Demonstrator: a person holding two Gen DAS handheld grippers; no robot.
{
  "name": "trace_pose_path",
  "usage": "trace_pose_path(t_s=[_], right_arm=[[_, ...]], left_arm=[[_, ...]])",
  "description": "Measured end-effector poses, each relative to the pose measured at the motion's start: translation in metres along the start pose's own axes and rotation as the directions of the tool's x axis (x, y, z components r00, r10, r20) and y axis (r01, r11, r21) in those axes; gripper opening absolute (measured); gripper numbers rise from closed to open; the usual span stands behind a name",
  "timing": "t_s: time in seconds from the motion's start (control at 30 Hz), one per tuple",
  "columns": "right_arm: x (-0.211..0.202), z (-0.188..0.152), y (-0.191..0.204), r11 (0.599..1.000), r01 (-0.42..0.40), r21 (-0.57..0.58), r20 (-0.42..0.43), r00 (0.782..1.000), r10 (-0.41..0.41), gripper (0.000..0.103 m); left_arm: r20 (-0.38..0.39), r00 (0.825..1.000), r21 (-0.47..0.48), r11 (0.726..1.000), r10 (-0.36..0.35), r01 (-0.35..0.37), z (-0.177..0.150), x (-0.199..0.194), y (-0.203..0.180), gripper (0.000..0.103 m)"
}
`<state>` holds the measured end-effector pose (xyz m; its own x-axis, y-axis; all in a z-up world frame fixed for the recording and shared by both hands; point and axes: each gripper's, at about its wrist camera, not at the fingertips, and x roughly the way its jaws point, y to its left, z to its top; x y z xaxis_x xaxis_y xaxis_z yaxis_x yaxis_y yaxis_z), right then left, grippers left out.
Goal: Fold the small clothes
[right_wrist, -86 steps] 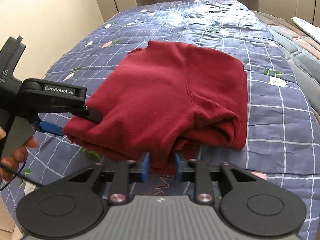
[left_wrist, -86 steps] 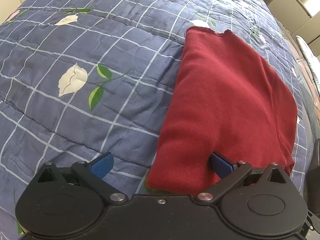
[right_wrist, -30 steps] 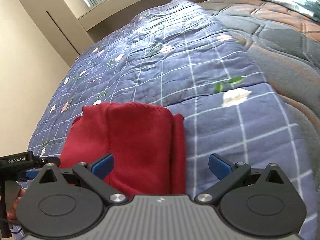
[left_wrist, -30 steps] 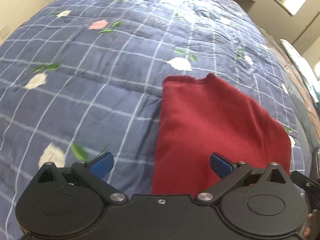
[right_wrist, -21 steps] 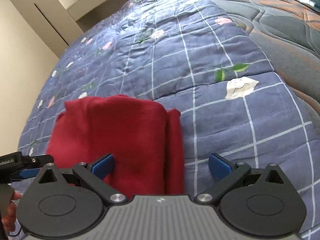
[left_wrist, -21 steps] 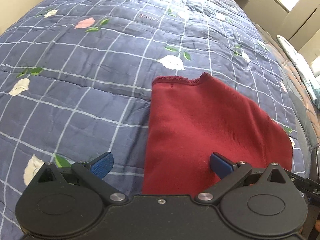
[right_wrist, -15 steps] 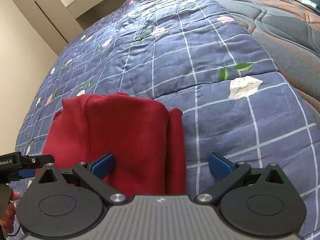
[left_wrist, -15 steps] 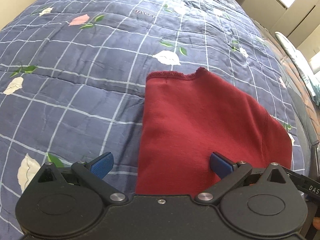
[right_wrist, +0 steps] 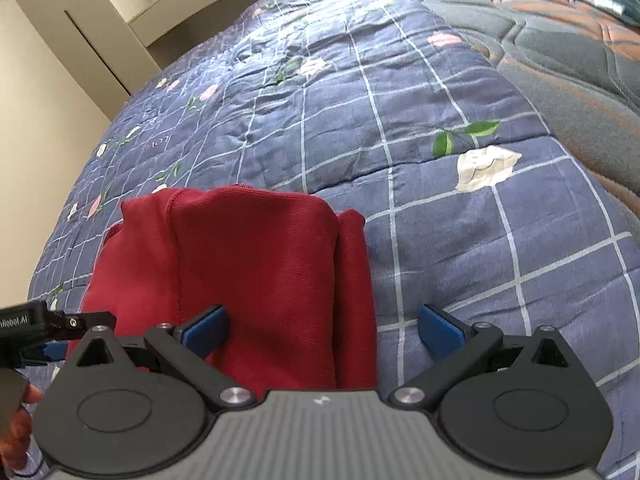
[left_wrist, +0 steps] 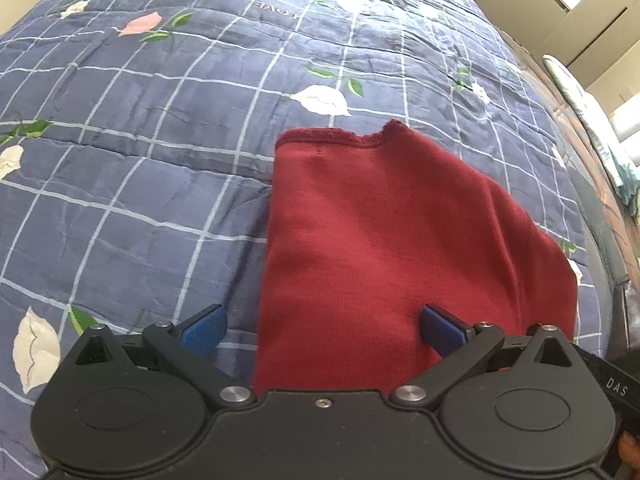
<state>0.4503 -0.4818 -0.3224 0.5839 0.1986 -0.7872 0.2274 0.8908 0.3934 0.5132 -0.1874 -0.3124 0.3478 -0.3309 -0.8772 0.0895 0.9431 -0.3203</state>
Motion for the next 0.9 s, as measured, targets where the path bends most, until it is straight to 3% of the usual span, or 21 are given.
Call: trace_pose_path(t_s=[0.53, 0.9], right_arm=[[0.005, 0.007, 0.007, 0.993, 0.019, 0.119, -0.074, 0.997, -0.011, 0.103], [0.001, 0.002, 0.014, 0.992, -0.004, 0.127, -0.049, 0.999, 0.01, 0.083]], left_arm=[[-0.084, 0.996, 0.052, 0.998, -0.034, 0.038, 0.008, 0.008, -0.013, 0.102], [-0.089, 0.995, 0.052, 0.997, -0.049, 0.054, 0.009, 0.005, -0.013, 0.095]])
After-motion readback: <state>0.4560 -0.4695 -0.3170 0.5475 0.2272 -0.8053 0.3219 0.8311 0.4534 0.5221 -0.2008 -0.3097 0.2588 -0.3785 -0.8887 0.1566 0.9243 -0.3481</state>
